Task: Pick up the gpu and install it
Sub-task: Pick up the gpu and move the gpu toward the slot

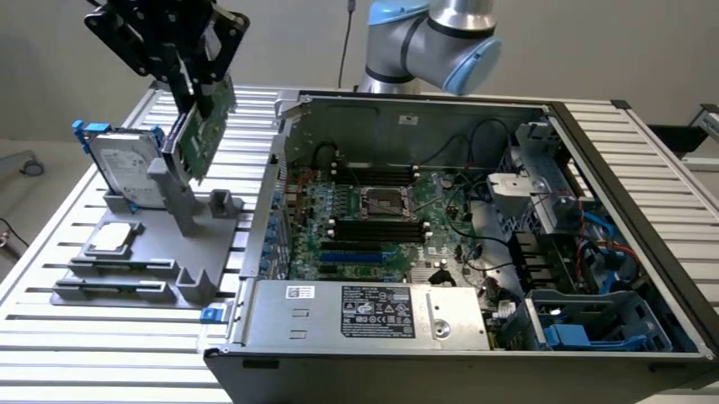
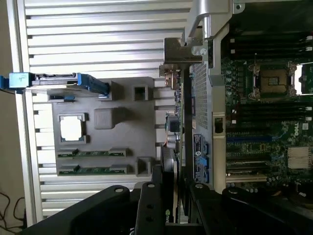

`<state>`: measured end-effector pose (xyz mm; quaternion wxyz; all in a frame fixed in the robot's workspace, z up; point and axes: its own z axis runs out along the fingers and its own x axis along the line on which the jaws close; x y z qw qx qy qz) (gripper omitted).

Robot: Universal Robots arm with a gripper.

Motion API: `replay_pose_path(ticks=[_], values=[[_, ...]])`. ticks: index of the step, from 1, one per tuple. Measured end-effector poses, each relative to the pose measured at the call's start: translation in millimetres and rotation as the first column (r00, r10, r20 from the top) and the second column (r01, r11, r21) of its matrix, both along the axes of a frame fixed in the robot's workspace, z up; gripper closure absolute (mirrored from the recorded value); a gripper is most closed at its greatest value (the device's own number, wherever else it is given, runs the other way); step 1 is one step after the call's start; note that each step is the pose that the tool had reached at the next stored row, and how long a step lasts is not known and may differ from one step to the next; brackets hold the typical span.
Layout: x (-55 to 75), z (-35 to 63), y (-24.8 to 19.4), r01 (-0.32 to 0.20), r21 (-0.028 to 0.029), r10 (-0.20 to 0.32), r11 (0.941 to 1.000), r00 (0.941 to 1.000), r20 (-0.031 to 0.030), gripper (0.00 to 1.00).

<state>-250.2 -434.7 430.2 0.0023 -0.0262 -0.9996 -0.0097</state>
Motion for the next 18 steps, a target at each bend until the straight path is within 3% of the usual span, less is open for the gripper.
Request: replay_pose_path(ticks=[11,18], values=[[50.0,1.3,-0.2,0.0,0.0095,0.0,1.0,1.0,-0.0057,0.74],[82.1,1.4,-0.3,0.0,0.0113,0.0,0.9999,1.0,-0.0073,0.74]])
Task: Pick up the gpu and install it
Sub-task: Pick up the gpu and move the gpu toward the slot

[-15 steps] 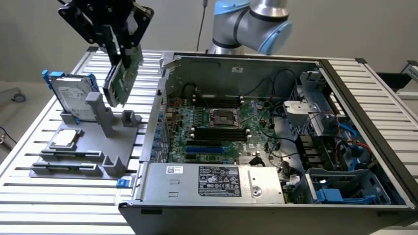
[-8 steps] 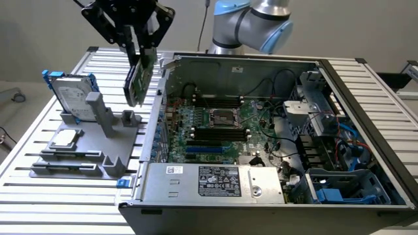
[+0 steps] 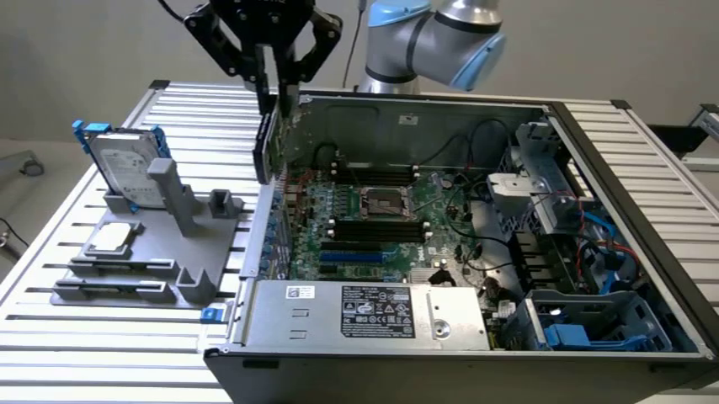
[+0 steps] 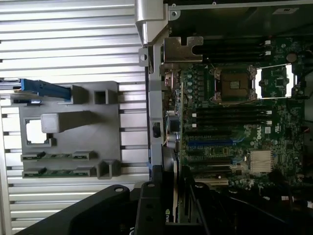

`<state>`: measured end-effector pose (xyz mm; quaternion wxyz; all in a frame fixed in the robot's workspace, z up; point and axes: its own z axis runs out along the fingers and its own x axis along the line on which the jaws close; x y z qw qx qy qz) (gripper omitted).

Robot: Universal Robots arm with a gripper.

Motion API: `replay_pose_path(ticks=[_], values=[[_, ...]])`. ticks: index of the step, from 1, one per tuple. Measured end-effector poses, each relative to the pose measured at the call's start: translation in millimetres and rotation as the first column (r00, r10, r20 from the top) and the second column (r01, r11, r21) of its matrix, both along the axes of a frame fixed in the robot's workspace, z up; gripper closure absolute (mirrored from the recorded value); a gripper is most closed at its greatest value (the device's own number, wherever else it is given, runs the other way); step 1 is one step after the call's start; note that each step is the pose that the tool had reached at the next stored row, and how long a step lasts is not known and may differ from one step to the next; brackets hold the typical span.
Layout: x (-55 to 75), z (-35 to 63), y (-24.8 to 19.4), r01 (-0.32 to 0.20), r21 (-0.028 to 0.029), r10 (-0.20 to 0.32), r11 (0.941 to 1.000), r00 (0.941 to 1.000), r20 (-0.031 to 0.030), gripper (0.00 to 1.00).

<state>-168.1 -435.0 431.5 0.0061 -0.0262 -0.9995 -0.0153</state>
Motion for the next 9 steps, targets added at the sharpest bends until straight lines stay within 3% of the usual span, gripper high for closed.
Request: replay_pose_path(ticks=[9], values=[[40.7,-1.9,0.0,0.0,0.0003,0.0,1.0,1.0,-0.0001,0.74]])
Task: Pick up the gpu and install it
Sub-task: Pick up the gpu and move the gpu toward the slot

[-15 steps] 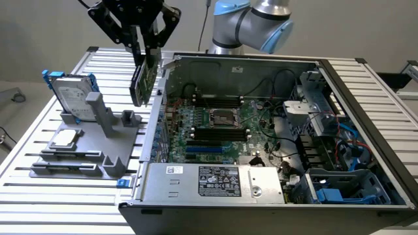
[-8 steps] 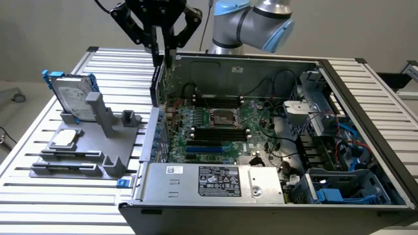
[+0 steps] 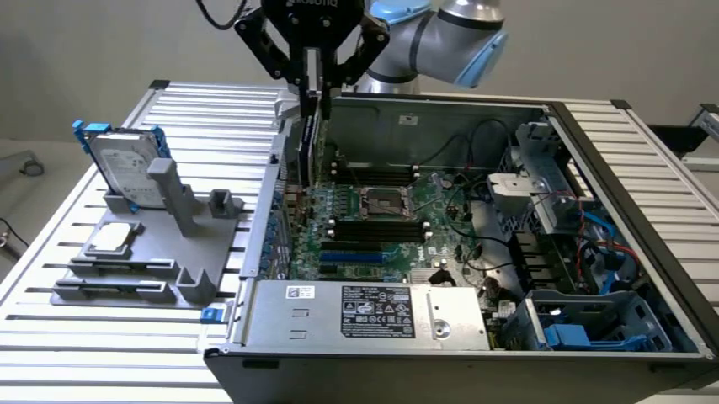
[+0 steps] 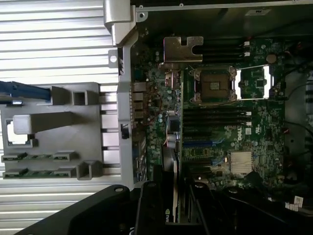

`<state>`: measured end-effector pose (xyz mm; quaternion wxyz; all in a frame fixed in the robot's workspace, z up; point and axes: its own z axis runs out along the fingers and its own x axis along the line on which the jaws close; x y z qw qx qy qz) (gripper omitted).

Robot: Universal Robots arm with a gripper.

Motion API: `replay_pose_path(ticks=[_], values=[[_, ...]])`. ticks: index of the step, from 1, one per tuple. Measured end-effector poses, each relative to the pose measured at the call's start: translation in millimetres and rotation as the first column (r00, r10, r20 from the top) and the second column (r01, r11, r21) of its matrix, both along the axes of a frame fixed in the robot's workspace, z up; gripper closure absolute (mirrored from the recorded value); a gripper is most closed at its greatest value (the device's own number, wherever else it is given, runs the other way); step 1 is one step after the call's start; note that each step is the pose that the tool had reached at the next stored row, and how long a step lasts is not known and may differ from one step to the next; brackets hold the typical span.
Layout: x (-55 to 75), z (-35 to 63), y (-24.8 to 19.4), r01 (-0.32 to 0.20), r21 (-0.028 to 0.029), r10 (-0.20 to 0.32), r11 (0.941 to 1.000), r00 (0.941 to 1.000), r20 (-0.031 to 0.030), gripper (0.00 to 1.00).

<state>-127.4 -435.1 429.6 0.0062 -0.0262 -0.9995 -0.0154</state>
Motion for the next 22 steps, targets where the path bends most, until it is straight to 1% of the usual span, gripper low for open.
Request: replay_pose_path(ticks=[4,15,22], values=[[18.0,-5.9,0.0,0.0,-0.0008,0.0,1.0,1.0,0.0,0.74],[68.2,-25.9,0.3,0.0,-0.0058,0.0,1.0,1.0,0.0001,0.74],[100.0,-38.7,1.3,0.0,-0.0083,0.0,1.0,1.0,0.0001,0.74]])
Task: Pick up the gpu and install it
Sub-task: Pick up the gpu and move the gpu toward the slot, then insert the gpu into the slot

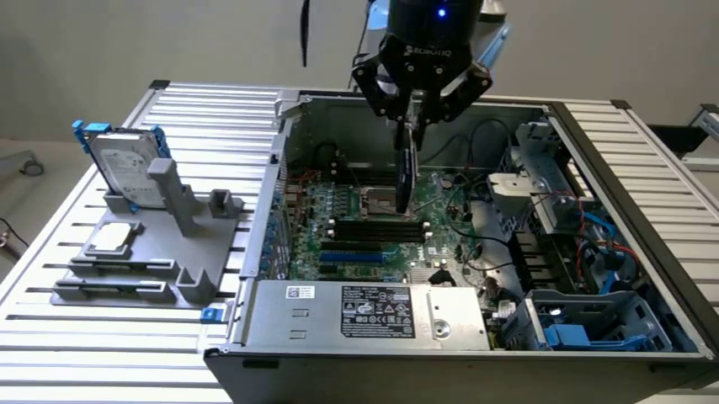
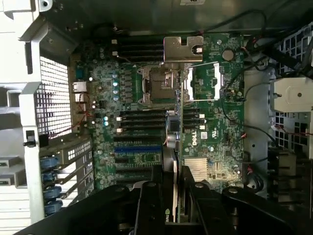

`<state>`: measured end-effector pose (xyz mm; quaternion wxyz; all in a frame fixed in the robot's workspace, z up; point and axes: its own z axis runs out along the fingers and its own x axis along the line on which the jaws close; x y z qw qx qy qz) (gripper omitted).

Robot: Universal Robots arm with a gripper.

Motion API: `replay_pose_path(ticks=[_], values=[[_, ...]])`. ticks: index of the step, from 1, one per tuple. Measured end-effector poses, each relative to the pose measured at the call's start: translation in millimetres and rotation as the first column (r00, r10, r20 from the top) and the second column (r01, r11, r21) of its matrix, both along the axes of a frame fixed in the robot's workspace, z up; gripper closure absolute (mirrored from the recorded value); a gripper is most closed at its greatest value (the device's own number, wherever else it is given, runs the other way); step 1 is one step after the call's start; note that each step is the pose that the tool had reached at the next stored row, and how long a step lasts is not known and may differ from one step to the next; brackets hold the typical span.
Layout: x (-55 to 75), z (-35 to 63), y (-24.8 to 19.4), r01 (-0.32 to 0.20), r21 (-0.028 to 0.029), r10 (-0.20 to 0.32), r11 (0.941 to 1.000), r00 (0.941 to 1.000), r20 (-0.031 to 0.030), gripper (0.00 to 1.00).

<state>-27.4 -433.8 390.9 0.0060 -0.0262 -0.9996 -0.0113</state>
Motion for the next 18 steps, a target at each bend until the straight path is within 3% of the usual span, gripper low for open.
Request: replay_pose_path(ticks=[5,8,18], values=[[18.9,-9.0,0.2,0.0,-0.0006,0.0,1.0,1.0,-0.0002,0.74],[19.5,-11.0,0.2,0.0,-0.0008,0.0,1.0,1.0,-0.0051,0.74],[19.5,-11.2,0.2,0.0,-0.0005,0.0,1.0,1.0,-0.005,0.74]])
